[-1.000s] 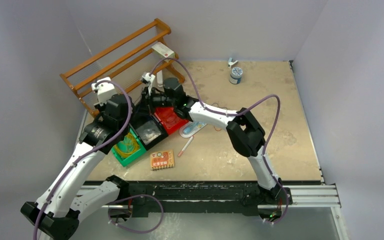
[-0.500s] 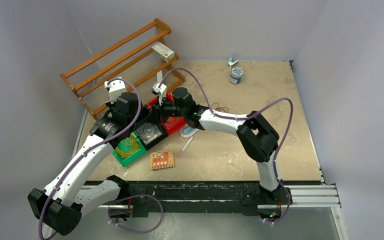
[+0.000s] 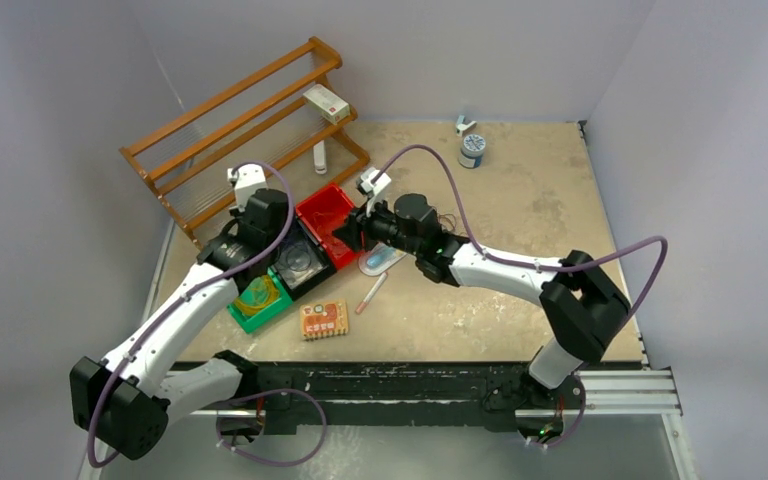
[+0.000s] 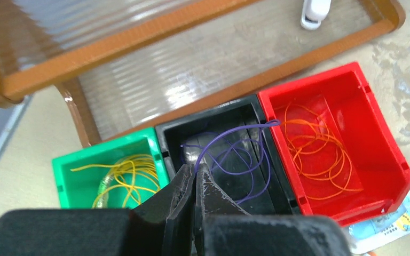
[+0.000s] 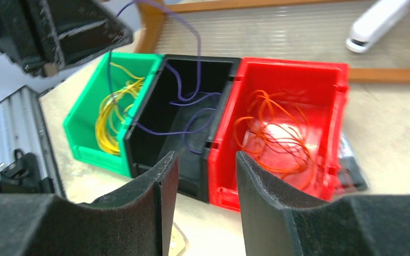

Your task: Untangle the cables

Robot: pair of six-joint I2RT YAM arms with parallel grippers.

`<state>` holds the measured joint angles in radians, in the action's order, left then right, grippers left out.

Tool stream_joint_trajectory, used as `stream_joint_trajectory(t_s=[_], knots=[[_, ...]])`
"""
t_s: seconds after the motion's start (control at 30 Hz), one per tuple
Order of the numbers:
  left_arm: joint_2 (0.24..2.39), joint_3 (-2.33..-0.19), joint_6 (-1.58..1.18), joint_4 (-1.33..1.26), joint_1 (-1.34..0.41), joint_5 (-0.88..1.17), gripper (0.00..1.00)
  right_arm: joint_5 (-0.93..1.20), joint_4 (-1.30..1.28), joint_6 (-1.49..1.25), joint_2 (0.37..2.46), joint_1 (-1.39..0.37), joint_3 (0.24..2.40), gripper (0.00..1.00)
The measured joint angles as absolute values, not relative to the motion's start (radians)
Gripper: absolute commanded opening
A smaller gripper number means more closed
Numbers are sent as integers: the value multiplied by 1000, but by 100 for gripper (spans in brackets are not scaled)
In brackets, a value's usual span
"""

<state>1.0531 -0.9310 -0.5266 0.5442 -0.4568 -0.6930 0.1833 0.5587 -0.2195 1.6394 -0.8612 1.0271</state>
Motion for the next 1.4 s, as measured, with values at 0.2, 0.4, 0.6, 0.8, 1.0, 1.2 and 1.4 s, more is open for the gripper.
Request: stream_joint_trajectory(t_s=[0.2,0.4,0.6,0.8,1.0,1.2,1.4], knots=[[1084,-862,-571,511,-456,-628,0,104,564,-223,1608,-839,996,47],[1151,-813,-596,461,-453,-607,0,87,578,-223,1596,-836,994,47],[1242,-800,-622,443,-432,-602,3,76,581,-223,1596,-836,989,47],[1279,-796,-636,427,-385,-598,22,71,582,-223,1596,-836,989,47],[1279,-812,-632,420,-374,-589,38,69,581,-222,1596,-836,989,47],[1270,-889,-611,422,-374,-584,40,47,579,-220,1580,-834,974,47],[1229,-909,-567,407,-373,-551,40,16,546,-221,1542,-799,973,46]])
